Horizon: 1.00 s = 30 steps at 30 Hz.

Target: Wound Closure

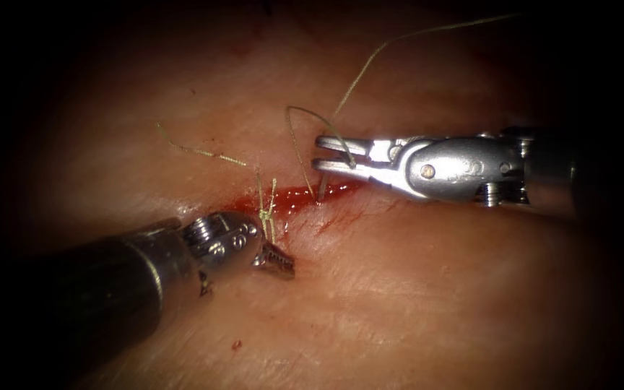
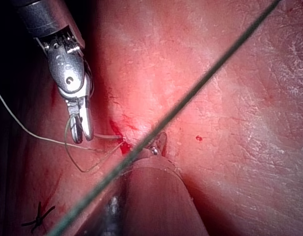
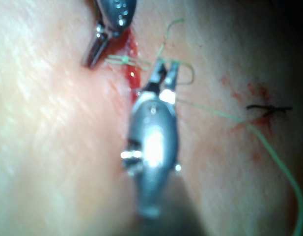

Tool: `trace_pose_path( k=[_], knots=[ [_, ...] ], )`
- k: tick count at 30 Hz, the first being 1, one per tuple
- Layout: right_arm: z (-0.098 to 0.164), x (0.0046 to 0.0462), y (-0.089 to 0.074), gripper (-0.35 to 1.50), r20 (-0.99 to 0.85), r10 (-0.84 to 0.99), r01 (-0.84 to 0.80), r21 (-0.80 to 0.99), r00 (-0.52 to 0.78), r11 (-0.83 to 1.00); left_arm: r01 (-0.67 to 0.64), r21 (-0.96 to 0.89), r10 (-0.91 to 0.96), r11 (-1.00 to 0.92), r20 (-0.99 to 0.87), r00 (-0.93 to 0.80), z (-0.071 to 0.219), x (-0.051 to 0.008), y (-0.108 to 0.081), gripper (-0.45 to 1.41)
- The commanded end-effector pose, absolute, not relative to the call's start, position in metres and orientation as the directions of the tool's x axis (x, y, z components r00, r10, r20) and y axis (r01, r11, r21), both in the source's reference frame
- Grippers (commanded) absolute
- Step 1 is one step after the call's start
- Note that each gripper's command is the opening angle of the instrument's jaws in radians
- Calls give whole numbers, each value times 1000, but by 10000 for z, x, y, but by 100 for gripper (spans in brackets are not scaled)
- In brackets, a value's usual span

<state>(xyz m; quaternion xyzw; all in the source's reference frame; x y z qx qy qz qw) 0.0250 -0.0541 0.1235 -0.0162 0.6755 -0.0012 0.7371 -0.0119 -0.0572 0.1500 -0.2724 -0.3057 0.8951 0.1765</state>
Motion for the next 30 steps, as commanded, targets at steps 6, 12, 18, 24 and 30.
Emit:
trace_pose_path(
  k=[6, 12, 18, 24, 30],
  knots=[
    [1241, 264, -520, -35, -998, 22, 33, 24, 67, 999, -150, -641, 481, -753, -380, -790, 1510, -124, -571, -1],
    [1243, 275, -517, -35, -987, 143, 72, 148, 67, 986, -151, -640, 480, -753, -378, -791, 1510, -124, -571, -1],
    [1247, 281, -505, -35, -960, 264, 61, 270, 89, 961, -153, -638, 478, -755, -375, -794, 1509, -123, -572, -1],
    [1252, 280, -494, -35, -892, 433, 48, 442, 128, 896, -155, -636, 476, -756, -372, -797, 1509, -122, -573, -1],
    [1256, 283, -506, -35, -755, 635, 51, 649, 166, 759, -154, -635, 474, -757, -370, -799, 1509, -121, -573, -3]
  ],
)
